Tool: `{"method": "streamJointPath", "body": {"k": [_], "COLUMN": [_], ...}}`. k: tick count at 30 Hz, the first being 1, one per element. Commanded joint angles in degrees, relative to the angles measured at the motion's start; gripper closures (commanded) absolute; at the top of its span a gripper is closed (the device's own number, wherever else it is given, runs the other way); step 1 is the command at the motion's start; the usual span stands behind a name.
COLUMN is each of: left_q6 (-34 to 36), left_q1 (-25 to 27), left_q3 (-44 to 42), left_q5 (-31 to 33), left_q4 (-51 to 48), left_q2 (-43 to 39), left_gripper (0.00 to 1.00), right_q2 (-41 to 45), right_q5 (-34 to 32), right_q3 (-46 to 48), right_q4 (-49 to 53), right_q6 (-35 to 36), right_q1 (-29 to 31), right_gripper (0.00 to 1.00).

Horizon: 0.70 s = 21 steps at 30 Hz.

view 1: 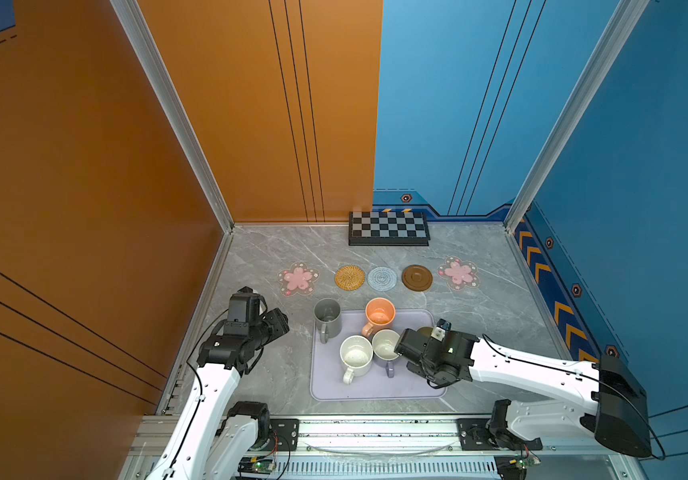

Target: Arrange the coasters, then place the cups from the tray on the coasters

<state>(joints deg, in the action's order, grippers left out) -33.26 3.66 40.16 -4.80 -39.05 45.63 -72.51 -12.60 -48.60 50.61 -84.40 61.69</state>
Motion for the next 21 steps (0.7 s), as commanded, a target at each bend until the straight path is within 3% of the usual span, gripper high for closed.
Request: {"method": "streamJointPath", "body": {"k": [1, 10, 21], "left_q6": [1.26, 1.18, 1.17], "left_q1": [-0.4, -0.32, -0.05], "left_q3": [-0.8, -1.04, -1.49], "left_q5": [-1.01, -1.13, -0.85], "left_q4": [-1.05, -1.07, -1.02], "left_q2": [0.24, 0.26, 0.33], "left_gripper": [0.38, 0.37, 0.37], "right_q2": [0.95, -0.44, -6.9], "right_q5": [-0.71, 0.07, -0.92], "right_q3": [0.62, 0.3, -2.7], "right_q4": [2.65, 3.36, 3.27], "right_q6": [6.84, 16.25, 20.22], "right_q1": [-0.5, -1.32, -0.24], "right_gripper": [0.59, 0.6, 0.61]}}
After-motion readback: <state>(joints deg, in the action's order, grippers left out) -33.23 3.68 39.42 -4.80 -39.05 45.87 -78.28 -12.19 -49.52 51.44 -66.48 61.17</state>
